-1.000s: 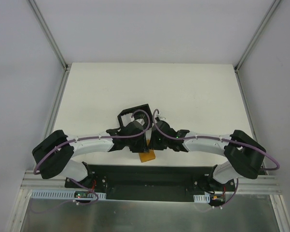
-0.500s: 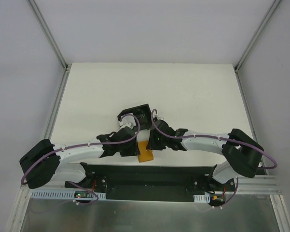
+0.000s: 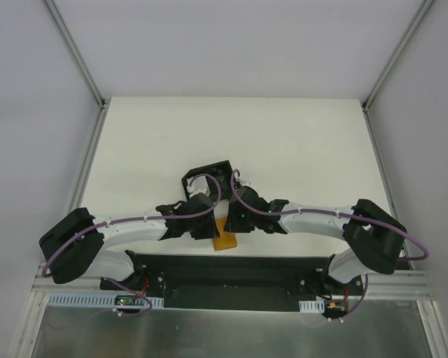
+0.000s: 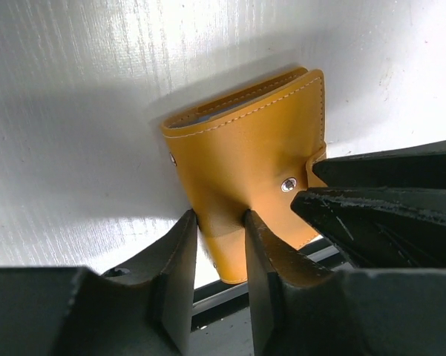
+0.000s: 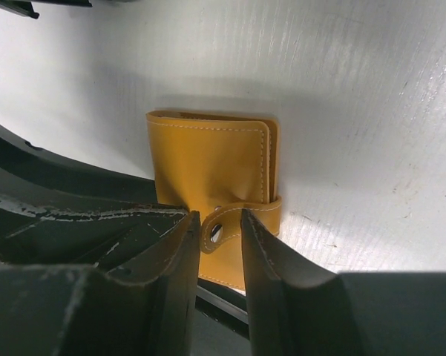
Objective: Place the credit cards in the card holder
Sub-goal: Close the card holder at the center of the board.
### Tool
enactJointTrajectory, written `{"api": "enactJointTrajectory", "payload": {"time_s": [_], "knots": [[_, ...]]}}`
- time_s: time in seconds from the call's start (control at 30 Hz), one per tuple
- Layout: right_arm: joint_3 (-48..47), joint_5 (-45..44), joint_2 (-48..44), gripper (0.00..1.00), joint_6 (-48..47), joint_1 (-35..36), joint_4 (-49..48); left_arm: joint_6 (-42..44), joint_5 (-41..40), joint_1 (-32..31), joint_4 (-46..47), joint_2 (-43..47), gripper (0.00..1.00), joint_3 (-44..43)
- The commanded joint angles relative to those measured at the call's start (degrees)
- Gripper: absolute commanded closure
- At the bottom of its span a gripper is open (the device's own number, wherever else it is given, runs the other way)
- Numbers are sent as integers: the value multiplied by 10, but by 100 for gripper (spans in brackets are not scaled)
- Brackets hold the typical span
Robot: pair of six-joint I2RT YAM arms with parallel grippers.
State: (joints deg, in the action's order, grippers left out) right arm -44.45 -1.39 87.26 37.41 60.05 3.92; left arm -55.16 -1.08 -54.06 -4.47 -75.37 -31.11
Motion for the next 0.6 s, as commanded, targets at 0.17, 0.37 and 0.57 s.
{"api": "enactJointTrajectory", "payload": {"time_s": [0.17,0.37,0.57], "knots": [[-13,17,-59,63,-60,16,33,16,-30,-3,-16,-39,80,4],[-6,21,-139,59,-107,5,27,37,-30,-1,-16,-54,80,-7],[47,-3,-206,65,-103,-37,39,58,-26,1,-17,-65,80,-25]]}}
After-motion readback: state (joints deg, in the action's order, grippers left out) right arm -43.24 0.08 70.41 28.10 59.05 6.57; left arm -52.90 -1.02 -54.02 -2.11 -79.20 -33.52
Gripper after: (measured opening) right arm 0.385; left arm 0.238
